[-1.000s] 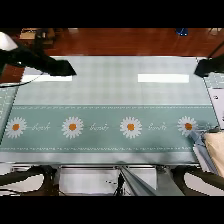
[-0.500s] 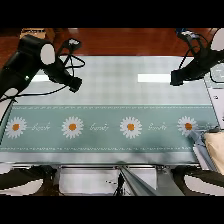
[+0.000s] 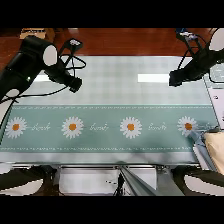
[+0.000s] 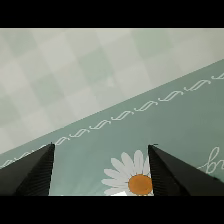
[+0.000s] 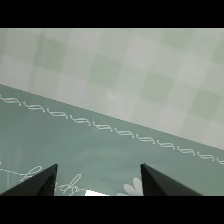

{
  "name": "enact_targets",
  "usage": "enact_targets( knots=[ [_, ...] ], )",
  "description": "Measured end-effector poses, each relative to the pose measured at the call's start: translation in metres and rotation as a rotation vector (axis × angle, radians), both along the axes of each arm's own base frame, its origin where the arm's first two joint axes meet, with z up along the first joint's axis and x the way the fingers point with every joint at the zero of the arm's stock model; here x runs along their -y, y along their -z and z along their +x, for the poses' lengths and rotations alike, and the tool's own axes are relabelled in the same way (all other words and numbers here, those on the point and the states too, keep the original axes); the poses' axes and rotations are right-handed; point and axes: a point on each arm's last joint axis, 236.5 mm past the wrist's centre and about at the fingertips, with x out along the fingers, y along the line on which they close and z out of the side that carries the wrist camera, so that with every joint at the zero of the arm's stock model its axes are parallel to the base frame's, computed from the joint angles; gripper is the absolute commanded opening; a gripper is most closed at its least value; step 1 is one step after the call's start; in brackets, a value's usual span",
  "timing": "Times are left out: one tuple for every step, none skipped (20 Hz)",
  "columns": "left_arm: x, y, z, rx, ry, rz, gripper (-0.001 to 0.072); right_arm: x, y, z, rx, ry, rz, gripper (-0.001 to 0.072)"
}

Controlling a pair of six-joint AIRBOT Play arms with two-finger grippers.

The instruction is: Fold the shirts.

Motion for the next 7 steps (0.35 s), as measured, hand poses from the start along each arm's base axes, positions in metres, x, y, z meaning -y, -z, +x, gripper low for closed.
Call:
enact_targets(
  knots=[
    [-0.0001, 0.0, 0.0, 0.0, 0.0, 0.0, 0.072, -0.0002, 0.0, 0.0, 0.0, 0.0, 0.001, 0.0589],
    [-0.0004, 0.0001, 0.0001, 0.0, 0.0, 0.002, 0.072, -0.0005, 0.0, -0.0001, 0.0, 0.0, 0.003, 0.0589],
    [-0.0005, 0.0006, 0.0001, -0.001, -0.001, 0.003, 0.072, -0.0006, 0.0, -0.0002, -0.001, 0.0, 0.003, 0.0589],
    [-0.0005, 0.0014, 0.0002, -0.003, -0.001, 0.004, 0.072, -0.0005, 0.0, -0.0001, -0.001, 0.0, 0.002, 0.0589],
    [-0.0004, 0.002, 0.0003, -0.004, -0.001, 0.004, 0.072, -0.0004, 0.0, -0.0001, -0.001, 0.0, 0.002, 0.0589],
    [-0.0005, 0.0031, 0.0005, -0.006, -0.001, 0.006, 0.072, -0.0005, 0.0, -0.0002, -0.001, 0.0, 0.002, 0.0589],
    [-0.0005, 0.0042, 0.0007, -0.009, -0.001, 0.007, 0.072, -0.0005, 0.0, -0.0002, -0.001, -0.001, 0.002, 0.0589]
  ],
)
